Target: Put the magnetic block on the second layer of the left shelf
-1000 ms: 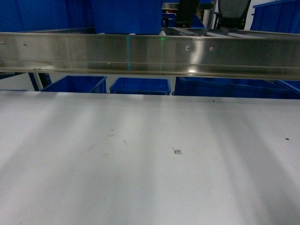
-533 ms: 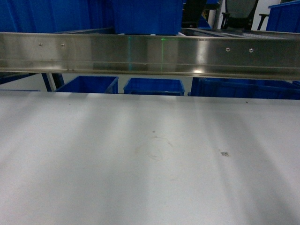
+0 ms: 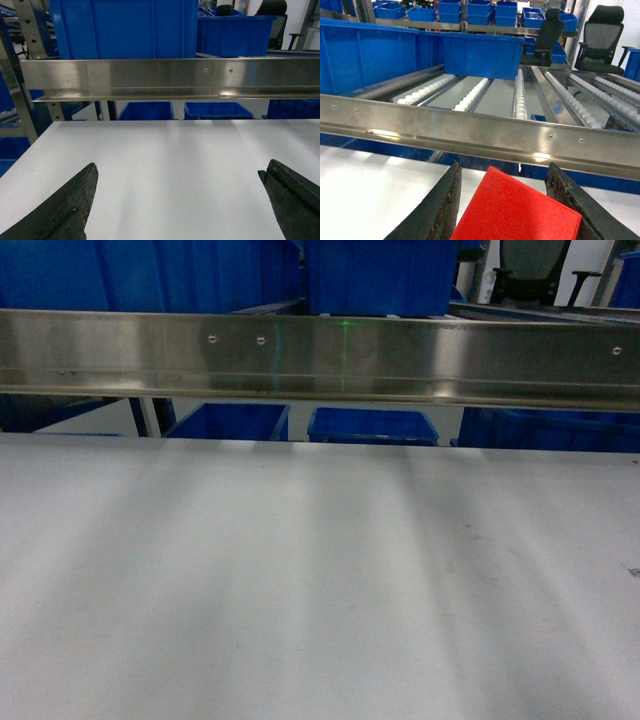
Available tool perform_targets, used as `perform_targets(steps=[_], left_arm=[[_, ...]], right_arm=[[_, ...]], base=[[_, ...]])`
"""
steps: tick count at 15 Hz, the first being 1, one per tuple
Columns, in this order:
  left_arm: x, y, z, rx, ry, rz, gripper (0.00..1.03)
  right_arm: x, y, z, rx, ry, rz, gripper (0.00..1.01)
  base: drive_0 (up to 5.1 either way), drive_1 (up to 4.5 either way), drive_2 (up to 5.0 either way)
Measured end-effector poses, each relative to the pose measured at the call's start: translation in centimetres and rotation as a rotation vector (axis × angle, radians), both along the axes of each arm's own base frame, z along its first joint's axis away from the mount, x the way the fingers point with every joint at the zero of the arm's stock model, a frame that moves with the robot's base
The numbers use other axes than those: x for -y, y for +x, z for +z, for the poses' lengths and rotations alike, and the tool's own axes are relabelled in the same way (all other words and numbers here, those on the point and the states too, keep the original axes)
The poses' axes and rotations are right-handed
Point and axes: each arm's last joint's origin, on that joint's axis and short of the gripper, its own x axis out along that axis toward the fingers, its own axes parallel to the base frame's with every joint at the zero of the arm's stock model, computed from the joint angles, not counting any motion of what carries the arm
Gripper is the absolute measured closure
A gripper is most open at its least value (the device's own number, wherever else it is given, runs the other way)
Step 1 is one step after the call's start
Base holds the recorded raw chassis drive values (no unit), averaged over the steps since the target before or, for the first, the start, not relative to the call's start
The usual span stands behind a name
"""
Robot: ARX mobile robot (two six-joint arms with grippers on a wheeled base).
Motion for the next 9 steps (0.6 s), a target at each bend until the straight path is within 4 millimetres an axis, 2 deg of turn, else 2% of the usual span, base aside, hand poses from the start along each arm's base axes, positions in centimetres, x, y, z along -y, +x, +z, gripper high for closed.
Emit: perform_targets(steps=[9], left_arm=[[0.0, 0.0, -0.02, -0.002, 0.0, 0.0, 0.05]], right_arm=[[0.0, 0.0, 0.01, 0.002, 0.0, 0.002, 0.57]], base=[[-5.0, 2.5, 2.5]])
